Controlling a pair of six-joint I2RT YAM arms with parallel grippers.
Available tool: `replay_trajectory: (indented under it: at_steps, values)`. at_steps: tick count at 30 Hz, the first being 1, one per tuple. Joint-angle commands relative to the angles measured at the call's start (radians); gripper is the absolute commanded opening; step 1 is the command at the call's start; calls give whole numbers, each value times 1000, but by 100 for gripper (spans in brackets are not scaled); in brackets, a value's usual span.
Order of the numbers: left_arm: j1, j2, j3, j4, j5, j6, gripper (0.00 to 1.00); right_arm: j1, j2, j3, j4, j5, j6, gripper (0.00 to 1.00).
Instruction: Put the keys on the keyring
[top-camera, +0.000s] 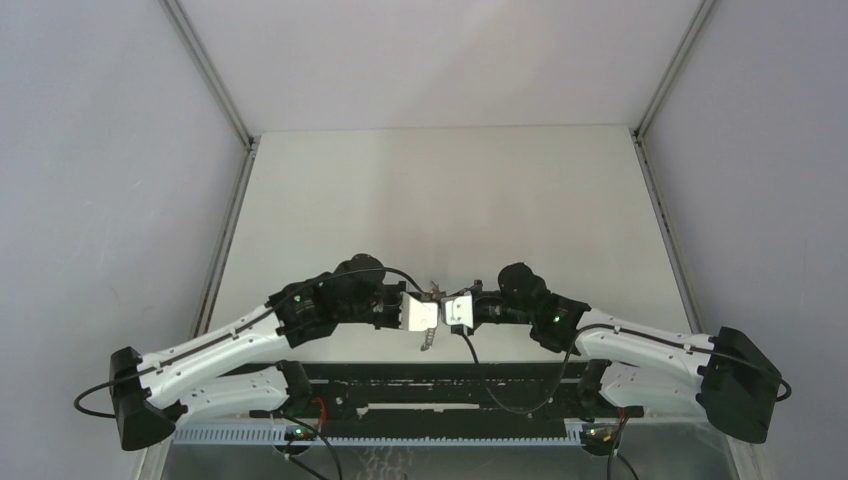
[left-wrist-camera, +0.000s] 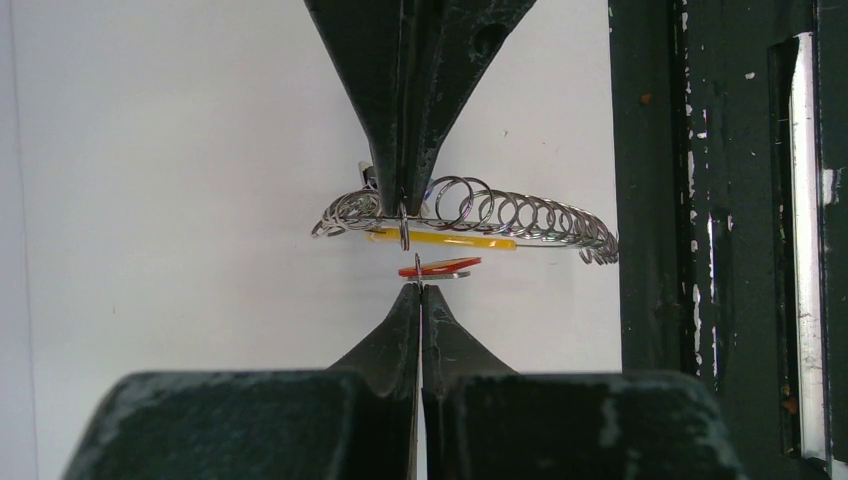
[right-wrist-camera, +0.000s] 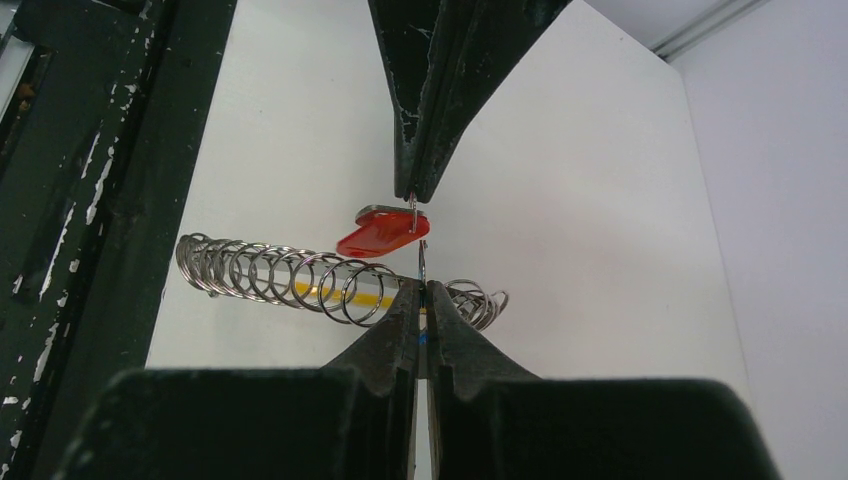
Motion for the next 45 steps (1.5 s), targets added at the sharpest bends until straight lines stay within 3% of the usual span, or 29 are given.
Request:
replay_trajectory:
  at_steps: [1, 45]
  values:
    - [-6, -13, 54, 30, -1, -11, 0, 12, -29, 45, 49, 0, -18, 0]
    - [-7, -14, 56, 38, 11, -25, 0, 29, -20, 61, 13, 27, -23, 0]
